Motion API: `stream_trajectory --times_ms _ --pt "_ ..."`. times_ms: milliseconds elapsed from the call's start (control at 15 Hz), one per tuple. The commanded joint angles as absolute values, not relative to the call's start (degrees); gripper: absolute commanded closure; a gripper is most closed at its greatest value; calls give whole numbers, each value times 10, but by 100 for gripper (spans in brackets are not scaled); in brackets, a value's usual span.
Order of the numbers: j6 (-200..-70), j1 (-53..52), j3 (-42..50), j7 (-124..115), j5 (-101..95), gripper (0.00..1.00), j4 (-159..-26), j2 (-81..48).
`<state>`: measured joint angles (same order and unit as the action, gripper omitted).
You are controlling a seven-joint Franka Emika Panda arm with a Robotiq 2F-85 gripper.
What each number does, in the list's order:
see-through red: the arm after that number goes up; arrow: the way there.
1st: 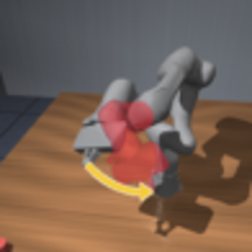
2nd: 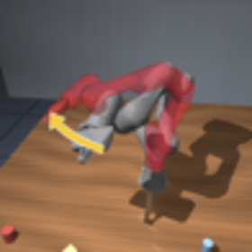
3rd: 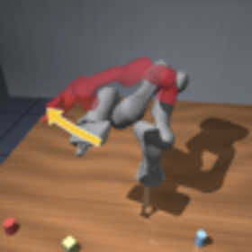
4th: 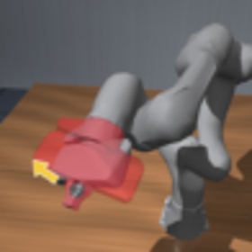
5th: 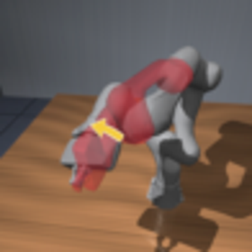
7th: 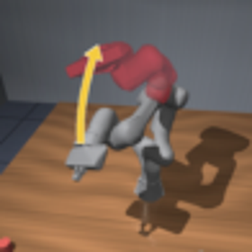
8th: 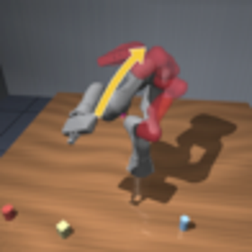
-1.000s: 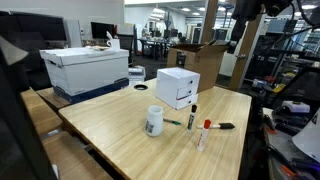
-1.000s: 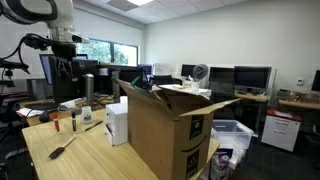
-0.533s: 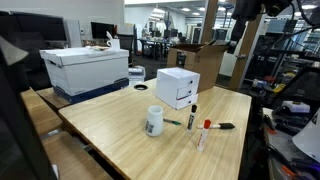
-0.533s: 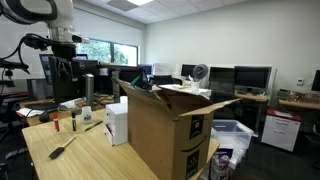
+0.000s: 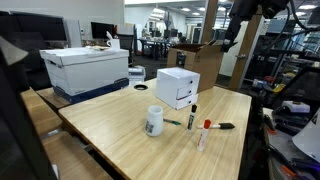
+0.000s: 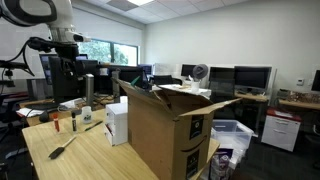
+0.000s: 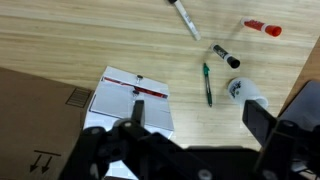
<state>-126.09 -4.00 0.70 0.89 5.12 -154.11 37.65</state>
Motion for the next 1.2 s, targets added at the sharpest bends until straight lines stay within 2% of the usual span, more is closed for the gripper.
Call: stream_trajectory --times_ms 0,200,267,1133 --pt "-1316 -26 0 13 37 0 -1591 390" --pt "-1337 -20 -2 10 23 0 -1621 389" --pt "-1328 -19 -2 9 20 0 -1590 360" --pt "-1351 -20 -20 -5 -1 0 -1595 269"
